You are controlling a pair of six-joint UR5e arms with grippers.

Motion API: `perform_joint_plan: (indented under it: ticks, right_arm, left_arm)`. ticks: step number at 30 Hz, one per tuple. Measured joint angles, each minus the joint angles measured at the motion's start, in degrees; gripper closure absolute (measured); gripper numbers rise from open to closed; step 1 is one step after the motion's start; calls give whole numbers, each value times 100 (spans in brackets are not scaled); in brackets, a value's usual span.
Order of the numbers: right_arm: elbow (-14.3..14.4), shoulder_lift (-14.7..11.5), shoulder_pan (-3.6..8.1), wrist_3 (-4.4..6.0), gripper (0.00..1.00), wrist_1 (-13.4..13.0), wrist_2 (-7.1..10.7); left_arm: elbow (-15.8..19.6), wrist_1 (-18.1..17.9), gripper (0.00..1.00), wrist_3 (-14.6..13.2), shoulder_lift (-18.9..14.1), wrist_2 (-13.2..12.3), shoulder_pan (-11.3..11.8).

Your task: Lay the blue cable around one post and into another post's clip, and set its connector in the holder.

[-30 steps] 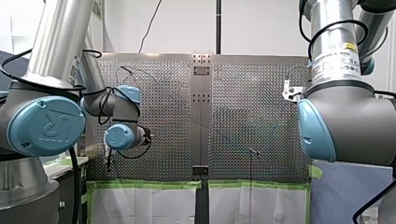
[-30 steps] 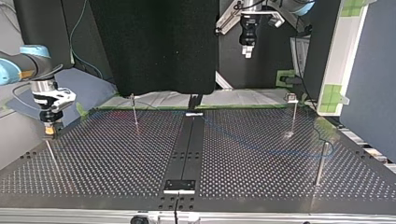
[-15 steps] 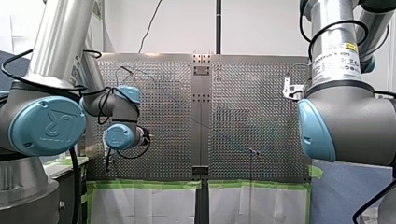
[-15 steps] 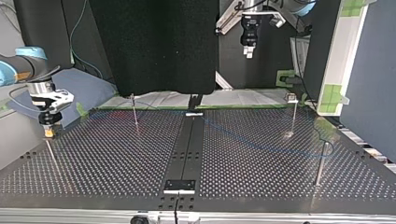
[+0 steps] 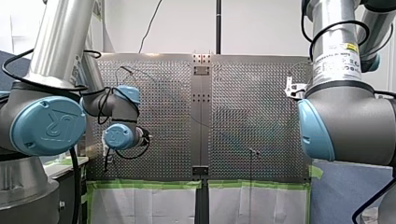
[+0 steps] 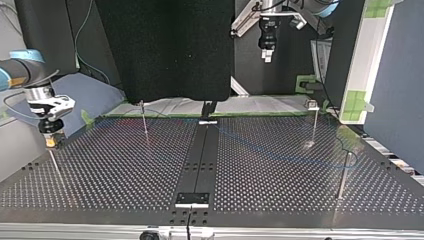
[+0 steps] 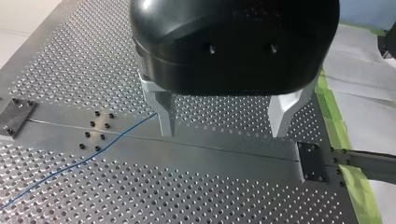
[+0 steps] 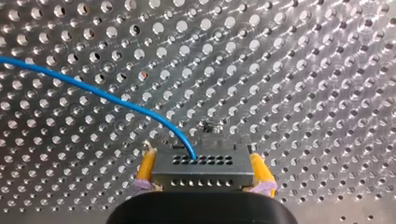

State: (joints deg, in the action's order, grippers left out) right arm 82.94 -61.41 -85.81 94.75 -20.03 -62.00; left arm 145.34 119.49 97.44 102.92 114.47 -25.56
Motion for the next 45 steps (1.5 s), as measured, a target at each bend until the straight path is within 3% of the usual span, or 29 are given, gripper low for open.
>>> perform_joint_plan:
  ticks: [8,30,45]
  right_arm:
    - [-49,5,48,9,100,-9,179]
    - [-46,119,84,-93,100,-198,196]
    - [-48,153,81,-24,100,-312,245]
  left_arm:
    - [4,22,0,-14,-1,0,17]
    - [27,18,0,-29,0,0,65]
    - [35,20,0,-37,1,-6,74]
